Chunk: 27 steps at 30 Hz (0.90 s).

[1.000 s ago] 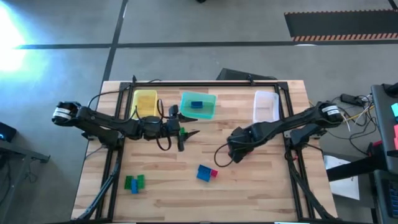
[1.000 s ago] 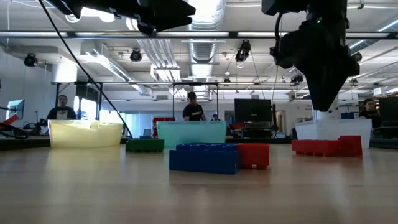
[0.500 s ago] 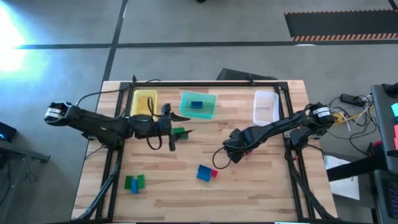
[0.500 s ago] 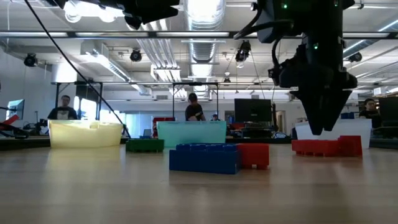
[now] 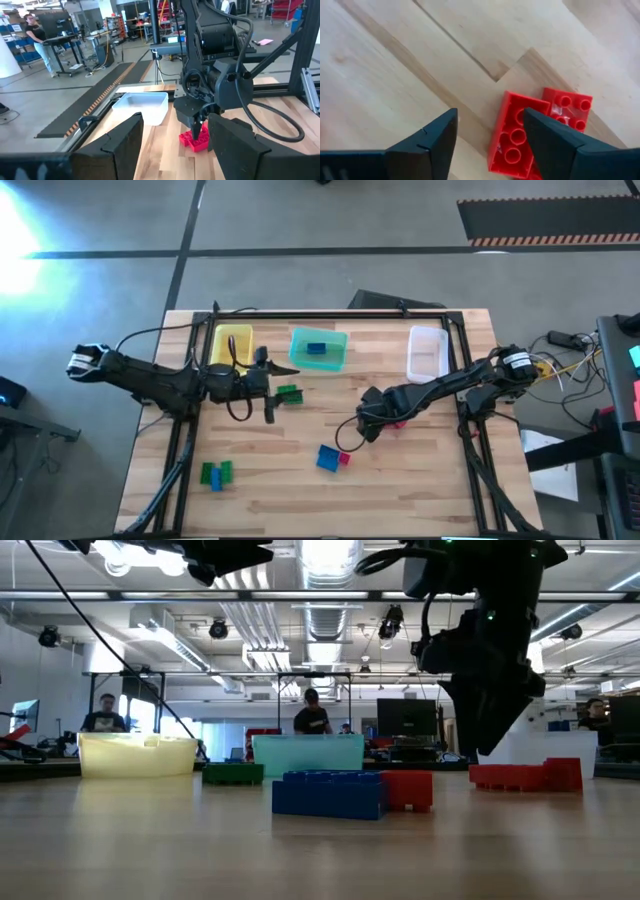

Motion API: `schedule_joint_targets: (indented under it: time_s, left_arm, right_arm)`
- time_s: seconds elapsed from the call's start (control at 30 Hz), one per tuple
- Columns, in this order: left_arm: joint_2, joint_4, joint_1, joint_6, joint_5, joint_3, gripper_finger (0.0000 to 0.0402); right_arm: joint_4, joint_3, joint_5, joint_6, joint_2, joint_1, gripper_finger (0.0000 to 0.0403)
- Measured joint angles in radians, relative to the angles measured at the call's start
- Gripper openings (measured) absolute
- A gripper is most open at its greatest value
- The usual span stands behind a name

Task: Sort & place blocks by color
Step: Put the red game piece into the transparent bin

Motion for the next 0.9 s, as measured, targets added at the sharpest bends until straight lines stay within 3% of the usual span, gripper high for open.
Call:
schedule_joint_targets:
  time_s: [0.47, 0.9]
  left_arm:
    - [-0.009, 0.002, 0.000, 0.000, 0.000, 0.000, 0.0208]
    - [-0.006, 0.001, 0.000, -0.001, 0.002, 0.000, 0.0208]
  right_arm:
    - [0.100, -0.028, 0.003, 0.009, -0.001, 0.007, 0.0147]
    - [0.081, -0.045, 0.086, 0.007, -0.001, 0.007, 0.0126]
